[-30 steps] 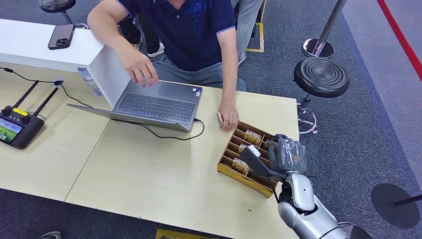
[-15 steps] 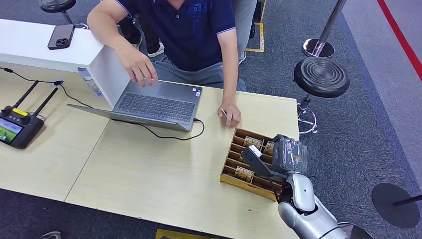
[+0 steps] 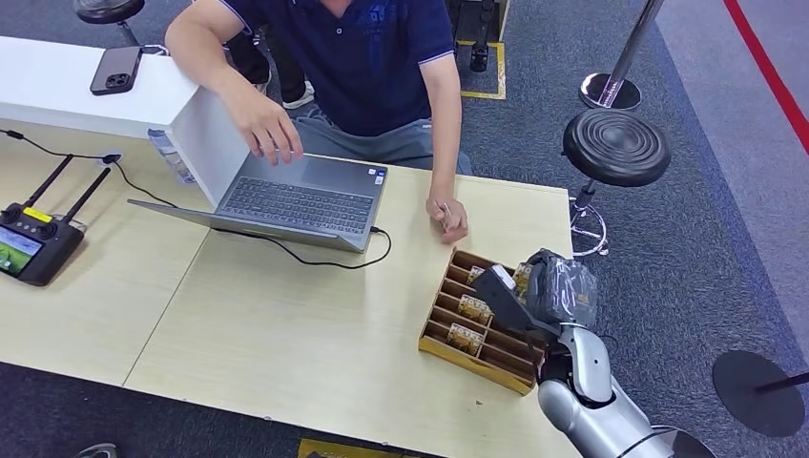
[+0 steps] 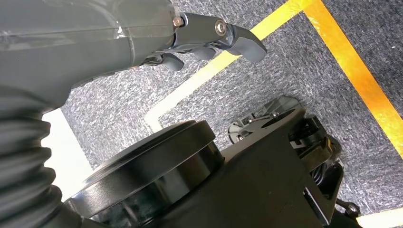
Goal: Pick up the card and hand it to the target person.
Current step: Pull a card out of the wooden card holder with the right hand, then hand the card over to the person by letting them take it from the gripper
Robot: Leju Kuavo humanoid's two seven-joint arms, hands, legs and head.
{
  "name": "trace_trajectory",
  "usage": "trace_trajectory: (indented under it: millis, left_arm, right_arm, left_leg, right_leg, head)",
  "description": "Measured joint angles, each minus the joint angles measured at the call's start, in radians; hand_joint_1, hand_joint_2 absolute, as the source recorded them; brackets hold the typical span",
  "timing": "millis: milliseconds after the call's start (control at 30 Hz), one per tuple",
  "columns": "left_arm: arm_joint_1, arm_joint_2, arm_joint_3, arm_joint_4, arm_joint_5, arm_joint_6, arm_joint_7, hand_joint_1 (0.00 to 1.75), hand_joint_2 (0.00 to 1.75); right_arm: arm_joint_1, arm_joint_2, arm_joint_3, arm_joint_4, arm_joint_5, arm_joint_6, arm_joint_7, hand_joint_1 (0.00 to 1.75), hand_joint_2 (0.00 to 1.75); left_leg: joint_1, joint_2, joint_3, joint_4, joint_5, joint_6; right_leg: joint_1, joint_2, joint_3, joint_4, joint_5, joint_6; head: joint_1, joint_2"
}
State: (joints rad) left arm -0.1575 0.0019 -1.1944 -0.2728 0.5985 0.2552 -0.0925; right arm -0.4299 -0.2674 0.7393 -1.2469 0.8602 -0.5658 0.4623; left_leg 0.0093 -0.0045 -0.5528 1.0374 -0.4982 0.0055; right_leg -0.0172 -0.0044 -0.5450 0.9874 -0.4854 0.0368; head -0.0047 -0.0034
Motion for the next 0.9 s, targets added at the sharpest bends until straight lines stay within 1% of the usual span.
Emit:
trace_trajectory:
  millis: [300, 567, 733, 900]
  left_arm:
    - [0.000, 0.000, 0.000, 0.000, 0.000, 0.002, 0.001, 0.00, 1.75]
    - [0.000, 0.000, 0.000, 0.000, -0.001, 0.004, -0.001, 0.00, 1.75]
    - [-0.002, 0.000, 0.000, 0.000, -0.005, 0.001, -0.003, 0.00, 1.75]
    - [-0.007, -0.005, 0.000, 0.000, -0.008, -0.002, -0.001, 0.00, 1.75]
  right_arm:
    - [0.000, -0.008, -0.034, -0.102, 0.029, -0.074, 0.009, 1.75, 1.75]
    - [-0.002, -0.012, -0.064, -0.210, 0.020, -0.078, 0.003, 1.75, 1.75]
    - [-0.013, -0.004, -0.066, -0.227, -0.035, -0.058, -0.043, 1.75, 1.75]
    - [-0.041, 0.041, -0.050, -0.200, -0.102, -0.066, -0.118, 1.75, 1.75]
  left_leg:
    - [0.000, 0.000, 0.000, 0.000, 0.000, 0.000]
    - [0.000, 0.000, 0.000, 0.000, 0.000, 0.000]
    - [0.000, 0.000, -0.001, 0.000, 0.000, 0.000]
    - [0.000, 0.000, -0.001, 0.000, 0.000, 0.000]
  right_leg:
    - [0.000, 0.000, 0.000, 0.000, 0.000, 0.000]
    - [0.000, 0.000, 0.000, 0.000, 0.000, 0.000]
    - [0.000, 0.000, 0.000, 0.000, 0.000, 0.000]
    - [0.000, 0.000, 0.000, 0.000, 0.000, 0.000]
  head:
    - [0.000, 0.000]
    - [0.000, 0.000]
    - [0.000, 0.000]
    - [0.000, 0.000]
